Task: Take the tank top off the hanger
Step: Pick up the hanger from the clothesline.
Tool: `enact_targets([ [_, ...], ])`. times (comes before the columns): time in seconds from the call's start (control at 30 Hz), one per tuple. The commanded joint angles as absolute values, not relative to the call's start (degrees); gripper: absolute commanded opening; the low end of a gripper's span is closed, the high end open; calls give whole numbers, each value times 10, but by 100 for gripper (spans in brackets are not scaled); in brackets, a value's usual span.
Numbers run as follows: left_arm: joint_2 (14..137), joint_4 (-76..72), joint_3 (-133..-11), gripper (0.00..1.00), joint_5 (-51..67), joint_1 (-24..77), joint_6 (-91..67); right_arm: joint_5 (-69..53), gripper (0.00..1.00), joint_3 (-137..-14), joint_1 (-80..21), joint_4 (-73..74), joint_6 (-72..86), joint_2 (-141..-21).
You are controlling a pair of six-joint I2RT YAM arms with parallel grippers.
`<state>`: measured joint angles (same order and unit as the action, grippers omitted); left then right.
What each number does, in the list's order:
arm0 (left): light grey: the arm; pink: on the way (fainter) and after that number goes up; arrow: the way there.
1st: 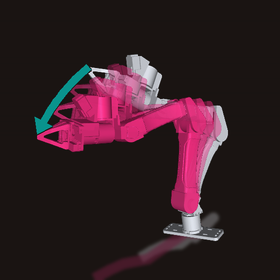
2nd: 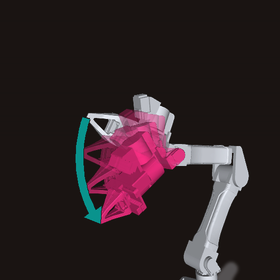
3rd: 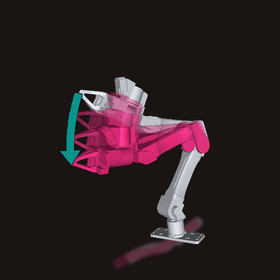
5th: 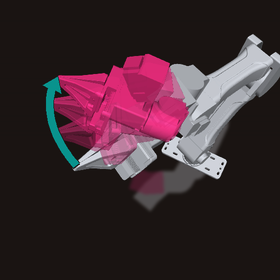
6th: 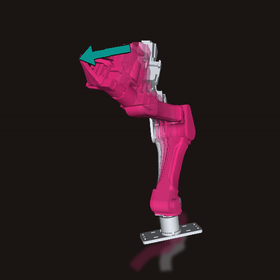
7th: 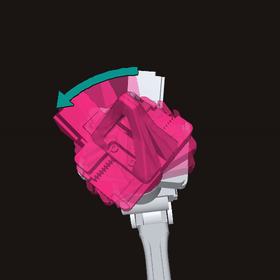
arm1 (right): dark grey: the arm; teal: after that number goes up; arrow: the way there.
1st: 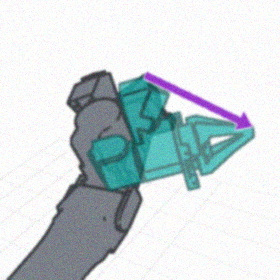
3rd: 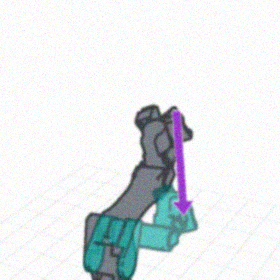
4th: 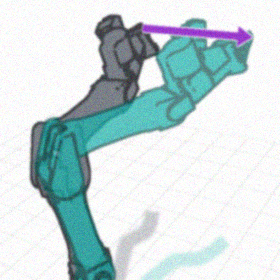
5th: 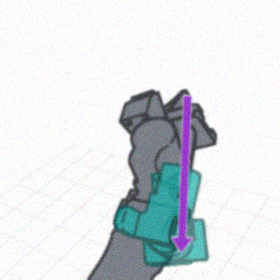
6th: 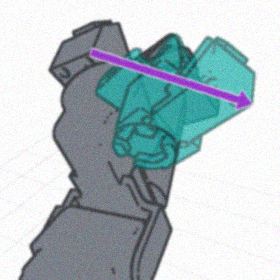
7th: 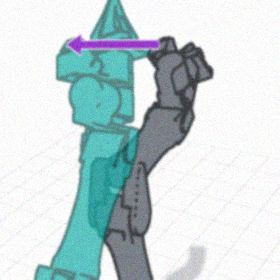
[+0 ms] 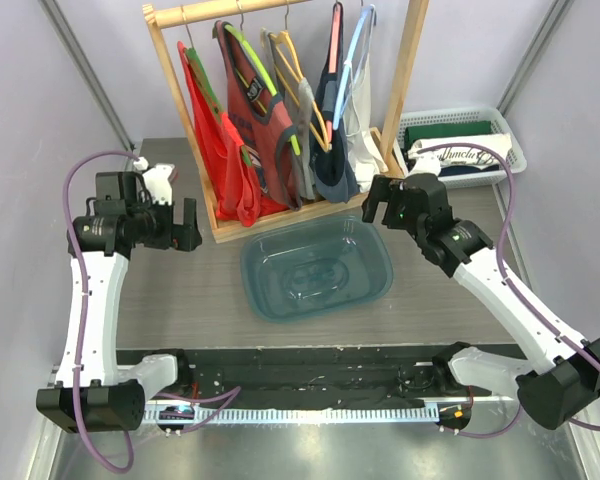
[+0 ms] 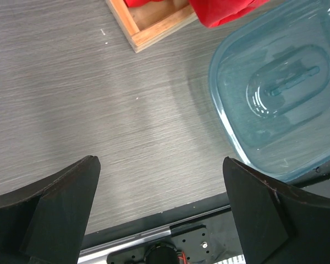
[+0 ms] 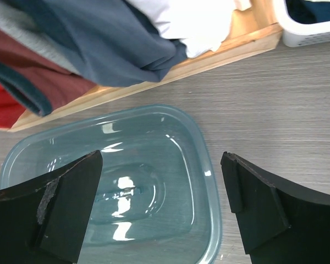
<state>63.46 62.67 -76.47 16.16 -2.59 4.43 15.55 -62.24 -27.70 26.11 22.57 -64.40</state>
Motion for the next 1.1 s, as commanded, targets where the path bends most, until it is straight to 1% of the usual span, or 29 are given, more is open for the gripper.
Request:
enact_targets([
  [0.0, 630, 606, -807, 100, 204, -24, 32, 184, 100, -635, -311, 231, 210, -642],
  [0.1, 660, 613, -884, 100, 230, -22, 26, 207, 100, -631, -330, 226, 203, -644],
  [0.13, 670, 615, -942, 100, 232, -18, 22, 214, 100, -630, -334, 223, 203, -646],
  [0.2, 709, 613, -1002, 100, 230, -15, 0, 222, 100, -628, -342, 222, 203, -644],
  [0.23, 727, 610, -1072, 100, 227, -11, -23, 226, 100, -627, -345, 221, 203, -643],
  [0.3, 757, 599, -1140, 100, 232, -8, -61, 231, 100, -619, -350, 218, 202, -635],
  [0.33, 790, 594, -1170, 100, 226, 11, -73, 232, 100, -615, -355, 215, 203, -633],
  [0.37, 805, 585, -1229, 100, 221, 20, -96, 235, 100, -613, -356, 214, 202, -629],
  [0.4, 821, 582, -1255, 100, 213, 34, -103, 237, 100, -610, -359, 216, 203, -623],
  [0.47, 855, 565, -1313, 100, 157, 81, -113, 241, 100, -607, -364, 218, 205, -616],
  [0.57, 879, 522, -1333, 100, 100, 112, -137, 247, 100, -599, -369, 222, 209, -598],
  [0.67, 906, 496, -1349, 100, 68, 113, -177, 247, 100, -590, -371, 230, 210, -578],
  [0.77, 930, 476, -1376, 100, 27, 120, -185, 245, 100, -586, -372, 239, 213, -564],
  [0.97, 969, 441, -1396, 100, 5, 139, -173, 235, 98, -576, -374, 243, 228, -546],
  [1.07, 980, 438, -1391, 100, -28, 154, -164, 229, 97, -569, -374, 243, 236, -535],
])
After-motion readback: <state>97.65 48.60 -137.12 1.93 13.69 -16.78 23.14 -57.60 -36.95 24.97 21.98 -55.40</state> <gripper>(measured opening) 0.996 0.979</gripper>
